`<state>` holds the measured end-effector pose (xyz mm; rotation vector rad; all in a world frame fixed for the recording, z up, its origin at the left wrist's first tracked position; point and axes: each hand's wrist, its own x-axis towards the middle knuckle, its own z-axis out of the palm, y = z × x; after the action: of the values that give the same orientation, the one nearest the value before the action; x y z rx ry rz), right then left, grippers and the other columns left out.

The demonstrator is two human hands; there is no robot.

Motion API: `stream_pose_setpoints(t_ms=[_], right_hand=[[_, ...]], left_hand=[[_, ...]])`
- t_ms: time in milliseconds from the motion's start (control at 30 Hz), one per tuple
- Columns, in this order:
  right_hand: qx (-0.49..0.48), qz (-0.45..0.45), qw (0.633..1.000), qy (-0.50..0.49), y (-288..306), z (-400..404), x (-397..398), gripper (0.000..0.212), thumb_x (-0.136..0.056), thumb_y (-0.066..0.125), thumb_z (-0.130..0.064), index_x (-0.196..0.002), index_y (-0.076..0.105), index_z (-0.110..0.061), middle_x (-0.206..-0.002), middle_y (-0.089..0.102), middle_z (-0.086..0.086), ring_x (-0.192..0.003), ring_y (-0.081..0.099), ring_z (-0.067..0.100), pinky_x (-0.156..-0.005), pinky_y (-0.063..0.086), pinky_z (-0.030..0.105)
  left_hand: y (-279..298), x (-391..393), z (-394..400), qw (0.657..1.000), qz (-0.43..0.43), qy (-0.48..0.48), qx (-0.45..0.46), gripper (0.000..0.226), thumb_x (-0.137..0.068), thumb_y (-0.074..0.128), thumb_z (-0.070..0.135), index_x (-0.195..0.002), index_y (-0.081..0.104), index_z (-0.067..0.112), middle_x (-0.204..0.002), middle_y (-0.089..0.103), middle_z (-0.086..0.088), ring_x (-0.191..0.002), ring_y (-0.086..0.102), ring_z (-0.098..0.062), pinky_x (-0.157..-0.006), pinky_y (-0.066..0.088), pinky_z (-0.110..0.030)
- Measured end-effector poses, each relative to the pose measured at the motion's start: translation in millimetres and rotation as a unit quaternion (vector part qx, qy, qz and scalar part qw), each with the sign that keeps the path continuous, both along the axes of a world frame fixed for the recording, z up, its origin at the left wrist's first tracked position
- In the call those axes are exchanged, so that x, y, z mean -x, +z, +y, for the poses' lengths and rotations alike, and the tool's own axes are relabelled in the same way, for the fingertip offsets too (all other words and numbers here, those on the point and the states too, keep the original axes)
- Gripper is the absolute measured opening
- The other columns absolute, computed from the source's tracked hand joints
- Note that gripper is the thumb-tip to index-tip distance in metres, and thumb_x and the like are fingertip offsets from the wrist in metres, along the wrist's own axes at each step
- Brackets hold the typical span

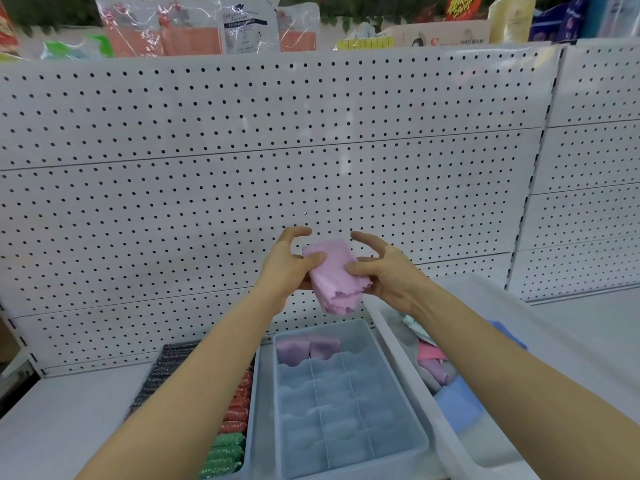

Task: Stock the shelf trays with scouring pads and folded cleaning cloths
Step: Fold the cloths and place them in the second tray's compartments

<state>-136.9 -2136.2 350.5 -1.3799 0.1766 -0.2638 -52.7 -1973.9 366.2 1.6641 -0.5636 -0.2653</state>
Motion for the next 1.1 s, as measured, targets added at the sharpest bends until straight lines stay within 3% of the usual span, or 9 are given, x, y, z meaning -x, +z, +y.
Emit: stream_pose_setpoints(t_ms=[67, 167, 333, 433, 533, 733, 867, 967, 1100], right_hand=[[0.006, -0.002, 1.0, -0.019, 0.2, 1.6, -2.1, 0.066, -0.081, 0.063, 0.013, -0.136, 0.048, -0.021, -0.071, 0.065, 0.008, -0.058, 0.061, 0.018, -0.068, 0.051, 0.036], [-0.011, -0.009, 0.999, -0.05, 2.4, 3.6, -3.9, 0.064, -0.081, 0.06, 0.015, -0.133, 0.051, -0.02, -0.079, 0.064, 0.012, -0.05, 0.058, 0.015, -0.058, 0.048, 0.03], [-0.046, -0.02, 0.997, -0.062, 4.5, 3.3, -3.1, 0.059, -0.081, 0.057, 0.017, -0.128, 0.057, -0.019, -0.075, 0.064, 0.012, -0.056, 0.057, 0.019, -0.056, 0.046, 0.03], [-0.052, -0.021, 0.996, -0.063, 5.3, 4.0, -2.6, 0.058, -0.081, 0.056, 0.018, -0.125, 0.059, -0.019, -0.067, 0.063, 0.009, -0.05, 0.052, 0.018, -0.053, 0.044, 0.028], [-0.063, -0.019, 0.996, -0.062, 3.8, 5.3, -3.6, 0.058, -0.08, 0.056, 0.018, -0.122, 0.06, -0.021, -0.063, 0.06, 0.008, -0.045, 0.047, 0.015, -0.051, 0.044, 0.026], [-0.067, -0.023, 0.996, -0.052, 6.4, 9.0, -1.8, 0.013, -0.094, 0.056, -0.013, -0.099, 0.068, -0.013, -0.075, 0.064, 0.008, -0.067, 0.054, 0.02, -0.058, 0.047, 0.026], [-0.009, -0.021, 1.0, -0.017, 6.1, 6.6, 0.7, 0.02, -0.085, 0.055, -0.015, -0.091, 0.075, -0.015, -0.095, 0.063, 0.011, -0.08, 0.06, 0.024, -0.071, 0.049, 0.033], [0.038, -0.083, 0.995, 0.043, 12.0, 9.8, 4.0, 0.034, -0.066, 0.053, -0.006, -0.096, 0.069, -0.007, -0.089, 0.066, 0.005, -0.082, 0.06, 0.018, -0.076, 0.048, 0.03], [0.055, -0.125, 0.989, 0.048, 19.2, 17.2, 3.1, 0.027, -0.085, 0.061, -0.011, -0.109, 0.069, -0.004, -0.103, 0.069, 0.014, -0.091, 0.061, 0.022, -0.083, 0.049, 0.034]], left_hand=[[0.3, -0.8, 3.0, 1.0, -0.002, -0.031, 0.006, 0.035, -0.092, 0.065, 0.01, -0.123, 0.056, 0.023, -0.097, 0.069, -0.017, -0.074, 0.07, -0.022, -0.065, 0.059, -0.03], [0.6, -1.7, 8.2, 0.994, 0.008, -0.108, 0.005, 0.029, -0.09, 0.064, 0.002, -0.114, 0.067, 0.016, -0.112, 0.068, -0.012, -0.091, 0.07, -0.021, -0.074, 0.057, -0.026], [-1.1, -1.1, 17.0, 0.982, -0.112, -0.098, -0.116, 0.079, -0.074, 0.047, -0.023, -0.115, 0.068, 0.041, -0.148, 0.04, 0.011, -0.127, 0.051, -0.01, -0.099, 0.05, -0.036], [-1.3, 2.6, 17.8, 0.956, -0.242, -0.088, -0.14, 0.049, -0.079, 0.074, 0.002, -0.105, 0.073, 0.044, -0.152, 0.033, 0.014, -0.139, 0.032, -0.004, -0.108, 0.031, -0.027], [-1.8, 4.5, 13.9, 0.944, -0.302, -0.053, -0.121, 0.017, -0.082, 0.077, 0.023, -0.09, 0.077, 0.038, -0.136, 0.054, 0.018, -0.128, 0.043, -0.001, -0.102, 0.03, -0.023], [12.6, 1.4, 9.3, 0.991, -0.095, -0.03, 0.092, 0.01, -0.093, 0.064, 0.01, -0.097, 0.072, 0.013, -0.093, 0.075, 0.001, -0.089, 0.068, -0.01, -0.082, 0.053, -0.024], [17.4, -2.5, 12.1, 0.99, -0.019, -0.019, 0.136, 0.013, -0.095, 0.062, 0.014, -0.104, 0.069, 0.009, -0.096, 0.075, -0.004, -0.086, 0.068, -0.016, -0.08, 0.057, -0.033], [16.9, 1.5, 11.2, 0.99, -0.007, -0.029, 0.14, 0.013, -0.095, 0.062, 0.014, -0.104, 0.07, 0.008, -0.096, 0.076, -0.004, -0.085, 0.07, -0.015, -0.077, 0.057, -0.032], [18.0, 3.8, 10.1, 0.991, -0.005, -0.028, 0.132, 0.015, -0.093, 0.065, 0.018, -0.104, 0.07, 0.011, -0.101, 0.075, -0.006, -0.09, 0.068, -0.016, -0.087, 0.052, -0.04]])
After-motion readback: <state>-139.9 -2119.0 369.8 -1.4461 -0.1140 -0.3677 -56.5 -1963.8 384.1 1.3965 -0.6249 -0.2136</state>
